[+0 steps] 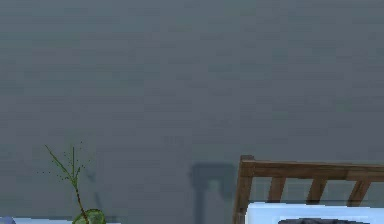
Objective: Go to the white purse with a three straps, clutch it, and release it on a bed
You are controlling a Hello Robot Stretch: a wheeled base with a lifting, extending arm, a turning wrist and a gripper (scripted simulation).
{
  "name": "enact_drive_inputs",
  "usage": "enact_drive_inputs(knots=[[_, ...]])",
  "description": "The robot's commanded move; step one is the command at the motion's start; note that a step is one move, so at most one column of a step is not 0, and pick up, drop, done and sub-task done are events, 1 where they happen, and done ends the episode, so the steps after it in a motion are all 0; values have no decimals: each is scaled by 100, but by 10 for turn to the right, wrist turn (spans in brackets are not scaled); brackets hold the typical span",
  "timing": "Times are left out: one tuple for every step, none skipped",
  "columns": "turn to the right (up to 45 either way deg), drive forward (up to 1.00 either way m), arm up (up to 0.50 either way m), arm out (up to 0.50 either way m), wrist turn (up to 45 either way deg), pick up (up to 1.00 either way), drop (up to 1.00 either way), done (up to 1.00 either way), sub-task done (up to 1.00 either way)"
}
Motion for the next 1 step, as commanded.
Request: enact_drive_inputs(knots=[[0, 0, 0, 0, 0, 0, 0, 100, 0]])
